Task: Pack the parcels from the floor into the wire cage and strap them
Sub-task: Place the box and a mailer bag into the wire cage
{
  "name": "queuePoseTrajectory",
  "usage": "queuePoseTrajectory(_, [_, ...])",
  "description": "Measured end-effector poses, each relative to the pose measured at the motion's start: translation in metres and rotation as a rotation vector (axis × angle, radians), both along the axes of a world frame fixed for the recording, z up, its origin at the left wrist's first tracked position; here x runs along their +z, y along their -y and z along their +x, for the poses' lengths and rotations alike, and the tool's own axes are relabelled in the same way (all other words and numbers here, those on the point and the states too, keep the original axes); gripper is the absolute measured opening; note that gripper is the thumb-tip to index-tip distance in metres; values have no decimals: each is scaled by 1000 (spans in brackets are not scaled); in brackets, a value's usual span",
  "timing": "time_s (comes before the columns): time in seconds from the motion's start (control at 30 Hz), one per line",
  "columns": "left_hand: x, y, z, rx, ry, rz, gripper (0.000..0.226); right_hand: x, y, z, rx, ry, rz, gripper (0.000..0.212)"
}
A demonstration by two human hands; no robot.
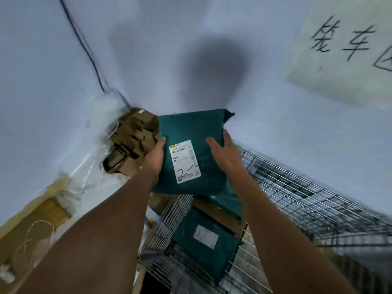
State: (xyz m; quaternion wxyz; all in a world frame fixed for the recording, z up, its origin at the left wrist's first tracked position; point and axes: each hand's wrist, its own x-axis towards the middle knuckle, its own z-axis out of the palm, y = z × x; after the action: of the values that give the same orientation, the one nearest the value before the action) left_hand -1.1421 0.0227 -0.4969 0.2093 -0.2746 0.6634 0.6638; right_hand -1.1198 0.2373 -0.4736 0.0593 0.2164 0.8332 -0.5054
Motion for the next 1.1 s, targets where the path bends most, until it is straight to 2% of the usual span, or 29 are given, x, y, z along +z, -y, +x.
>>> queuePoseTrajectory(0.2, [-27,-107,38,-169,64,-39,60,-37,-94,85,-247,65,-98,80])
queuePoseTrajectory(0.3, [-74,-142,67,-330,101,-103,67,-81,-117,132,-359,131,-80,79])
queuePoseTrajectory(0.37, [-110,-152,96,-390,137,-140,63,-112,-120,164,-421,209,-70,80])
queuePoseTrajectory(0.5, [-181,-144,155,-344,299,-164,62,-178,-107,210,-463,368,-64,74])
queuePoseTrajectory(0.67, [-244,-102,195,-191,497,-182,80,-244,-69,213,-342,526,-55,67])
queuePoseTrajectory(0.8, [-279,-66,189,-173,533,-193,69,-286,-45,197,-211,628,-13,66])
queuePoseTrajectory(0.87, [-290,-53,184,-139,565,-164,61,-301,-34,185,-171,631,-18,65])
queuePoseTrajectory(0.93, [-305,-43,185,-101,622,-147,64,-320,-27,169,-108,638,-6,64])
queuePoseTrajectory(1.03, [-323,-43,195,-1,713,-127,75,-342,-21,141,58,652,127,66])
queuePoseTrajectory(1.1, [-330,-49,197,95,759,-55,72,-354,-18,124,150,602,203,68])
